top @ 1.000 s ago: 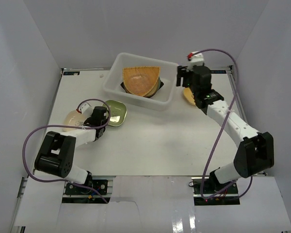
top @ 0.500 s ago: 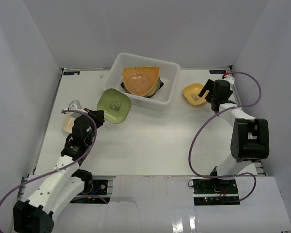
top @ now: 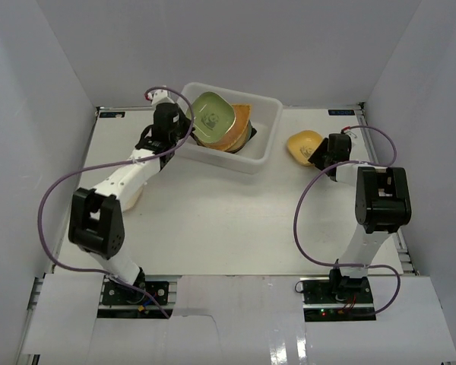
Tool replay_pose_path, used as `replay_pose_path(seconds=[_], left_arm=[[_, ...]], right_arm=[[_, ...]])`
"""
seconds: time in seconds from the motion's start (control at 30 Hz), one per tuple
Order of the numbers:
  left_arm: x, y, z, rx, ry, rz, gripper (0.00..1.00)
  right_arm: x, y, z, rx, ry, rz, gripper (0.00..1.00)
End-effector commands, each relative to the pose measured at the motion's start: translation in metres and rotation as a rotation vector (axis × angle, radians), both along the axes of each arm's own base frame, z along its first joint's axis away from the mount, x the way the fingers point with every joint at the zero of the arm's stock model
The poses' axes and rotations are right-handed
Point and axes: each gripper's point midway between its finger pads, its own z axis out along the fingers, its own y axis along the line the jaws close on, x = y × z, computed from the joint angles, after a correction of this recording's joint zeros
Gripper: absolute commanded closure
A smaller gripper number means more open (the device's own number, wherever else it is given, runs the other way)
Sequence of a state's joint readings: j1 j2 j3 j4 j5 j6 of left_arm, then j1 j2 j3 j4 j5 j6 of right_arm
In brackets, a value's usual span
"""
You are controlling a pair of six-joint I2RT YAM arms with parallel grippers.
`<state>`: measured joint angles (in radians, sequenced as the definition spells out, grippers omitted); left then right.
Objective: Place the plates into the plastic bin on the countertop
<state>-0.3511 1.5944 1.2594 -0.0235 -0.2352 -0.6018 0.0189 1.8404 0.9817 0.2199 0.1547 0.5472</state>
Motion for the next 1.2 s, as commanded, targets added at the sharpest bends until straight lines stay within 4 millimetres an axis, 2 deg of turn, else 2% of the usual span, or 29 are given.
replay_pose_path(seconds=[0.0,0.07,0.1,0.17,0.2,0.23,0.3,0.37,0.4,0.47,0.5,0.53,0.57,0.6,0.67,0.7,0.73,0.77,0.8,0.83,0.87,0.9,0.93,0.97,1.0,1.03,1.07,1.1,1.17], left_arm=[[0.025,-0.017,-0.01,0.048,0.032,-0.058,1.0],[0.045,-0.027,-0.025,0.068,0.073,-0.078,1.0],[0.051,-0.03,-0.031,0.075,0.084,-0.085,1.0],[0.065,-0.034,-0.044,0.093,0.115,-0.088,1.0],[0.067,-0.035,-0.048,0.1,0.128,-0.087,1.0],[0.069,-0.035,-0.051,0.106,0.138,-0.085,1.0],[0.069,-0.034,-0.054,0.107,0.146,-0.077,0.97],[0.067,-0.033,-0.05,0.101,0.138,-0.075,0.83],[0.065,-0.032,-0.046,0.104,0.133,-0.069,0.67],[0.065,-0.03,-0.041,0.107,0.125,-0.07,0.48],[0.064,-0.031,-0.037,0.111,0.118,-0.077,0.41],[0.063,-0.03,-0.026,0.105,0.101,-0.079,0.32],[0.061,-0.03,-0.019,0.103,0.093,-0.083,0.28],[0.06,-0.03,-0.01,0.102,0.076,-0.087,0.24],[0.051,-0.025,0.018,0.101,0.026,-0.083,0.2],[0.046,-0.022,0.026,0.108,0.012,-0.078,0.19],[0.041,-0.018,0.035,0.108,0.0,-0.068,0.2],[0.028,-0.008,0.046,0.108,-0.013,-0.05,0.2],[0.02,-0.003,0.05,0.105,-0.014,-0.042,0.19],[0.012,0.003,0.051,0.092,-0.011,-0.03,0.19],[-0.01,0.015,0.049,0.088,0.006,-0.004,0.21],[-0.021,0.028,0.047,0.081,0.019,0.031,0.23],[-0.034,0.038,0.044,0.053,0.034,0.07,0.24],[-0.056,0.053,0.009,0.067,0.116,0.109,0.25],[-0.078,0.078,0.029,0.037,0.065,0.183,0.27],[-0.092,0.091,0.023,0.023,0.073,0.219,0.28],[-0.109,0.108,0.013,-0.001,0.102,0.279,0.28],[-0.136,0.126,0.007,-0.003,0.091,0.335,0.29],[-0.166,0.151,-0.01,0.0,0.127,0.425,0.31]], right_arm=[[0.018,0.006,0.013,0.051,-0.073,0.01,0.47],[0.017,0.009,0.01,0.065,-0.072,0.017,0.55],[0.017,0.01,0.009,0.07,-0.074,0.019,0.65],[0.018,0.009,0.011,0.072,-0.083,0.016,0.76],[0.017,0.007,0.016,0.071,-0.094,0.009,0.86],[0.016,-0.006,0.021,0.065,-0.104,-0.019,0.89],[0.013,-0.01,0.039,0.049,-0.146,-0.031,0.92],[0.011,-0.011,0.056,0.041,-0.185,-0.034,0.92],[0.01,-0.011,0.078,0.04,-0.239,-0.032,0.92],[0.002,-0.008,0.089,0.048,-0.271,-0.019,0.92],[0.0,-0.007,0.114,0.048,-0.336,-0.016,0.92],[-0.004,-0.006,0.123,0.045,-0.358,-0.012,0.92],[-0.009,-0.005,0.128,0.046,-0.37,-0.007,0.92],[-0.013,-0.002,0.15,0.047,-0.422,0.006,0.92],[-0.016,0.002,0.174,0.043,-0.474,0.033,0.92],[-0.018,0.018,0.191,0.044,-0.507,0.071,0.92],[-0.02,0.035,0.195,0.045,-0.498,0.11,0.92],[-0.016,0.053,0.214,0.036,-0.527,0.139,0.92],[-0.012,0.051,0.221,0.029,-0.534,0.127,0.92],[-0.012,0.071,0.226,0.037,-0.54,0.159,0.92],[-0.01,0.078,0.228,0.035,-0.529,0.149,0.92],[-0.005,0.1,0.237,0.067,-0.536,0.161,0.92],[-0.002,0.107,0.237,0.079,-0.529,0.142,0.92],[0.001,0.111,0.235,0.078,-0.515,0.099,0.92],[0.01,0.125,0.234,0.124,-0.504,0.084,0.92],[0.01,0.147,0.233,0.15,-0.493,0.102,0.92],[0.013,0.155,0.233,0.159,-0.487,0.079,0.92],[0.017,0.18,0.232,0.196,-0.474,0.094,0.92],[0.023,0.197,0.234,0.216,-0.466,0.082,0.92]])
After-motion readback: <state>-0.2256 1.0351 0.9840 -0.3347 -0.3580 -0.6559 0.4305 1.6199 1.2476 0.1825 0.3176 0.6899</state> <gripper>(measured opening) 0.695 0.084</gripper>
